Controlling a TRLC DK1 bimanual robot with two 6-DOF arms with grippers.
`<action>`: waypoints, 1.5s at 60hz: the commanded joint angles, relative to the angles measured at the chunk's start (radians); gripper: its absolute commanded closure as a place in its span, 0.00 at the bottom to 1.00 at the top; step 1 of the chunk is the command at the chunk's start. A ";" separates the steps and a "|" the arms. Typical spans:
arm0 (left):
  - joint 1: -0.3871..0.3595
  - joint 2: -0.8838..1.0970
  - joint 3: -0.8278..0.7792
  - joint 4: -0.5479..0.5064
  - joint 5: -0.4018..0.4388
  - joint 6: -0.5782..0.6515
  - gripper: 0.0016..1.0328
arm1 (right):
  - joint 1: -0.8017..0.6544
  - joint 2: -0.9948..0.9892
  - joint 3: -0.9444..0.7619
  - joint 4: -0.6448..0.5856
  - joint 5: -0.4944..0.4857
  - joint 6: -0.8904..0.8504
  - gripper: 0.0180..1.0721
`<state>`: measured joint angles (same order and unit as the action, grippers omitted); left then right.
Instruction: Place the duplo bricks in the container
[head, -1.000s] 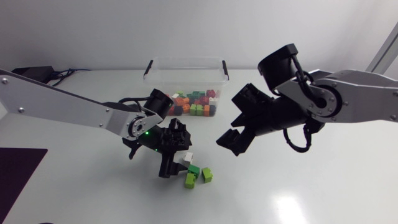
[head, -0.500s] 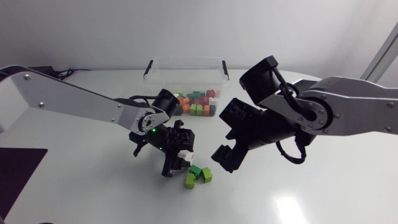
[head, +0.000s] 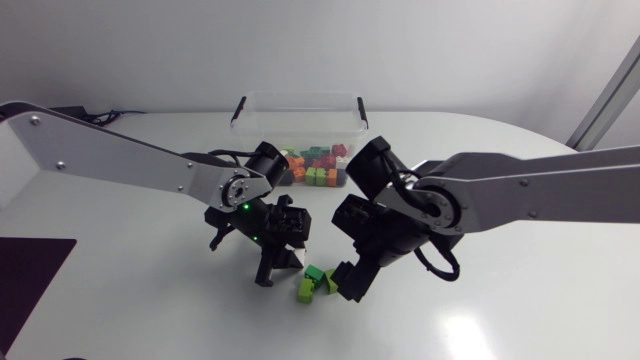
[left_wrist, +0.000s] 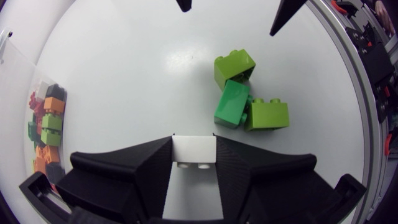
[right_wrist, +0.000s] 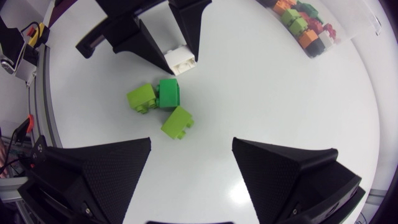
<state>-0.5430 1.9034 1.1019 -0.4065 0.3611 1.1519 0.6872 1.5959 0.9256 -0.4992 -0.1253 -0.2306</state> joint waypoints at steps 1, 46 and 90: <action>0.020 -0.053 -0.027 -0.023 -0.008 -0.001 0.76 | 0.012 0.035 0.013 -0.022 0.012 0.030 0.11; 0.160 -0.392 -0.002 0.029 -0.004 -0.147 0.76 | 0.057 0.251 0.171 -0.056 0.056 0.079 0.29; 0.261 -0.244 0.216 0.394 -0.050 -0.532 0.76 | -0.005 0.260 0.211 -0.091 0.070 0.057 0.70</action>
<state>-0.2970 1.6005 1.2655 -0.0273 0.3260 0.6773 0.7021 1.8717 1.1255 -0.5648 -0.0624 -0.1749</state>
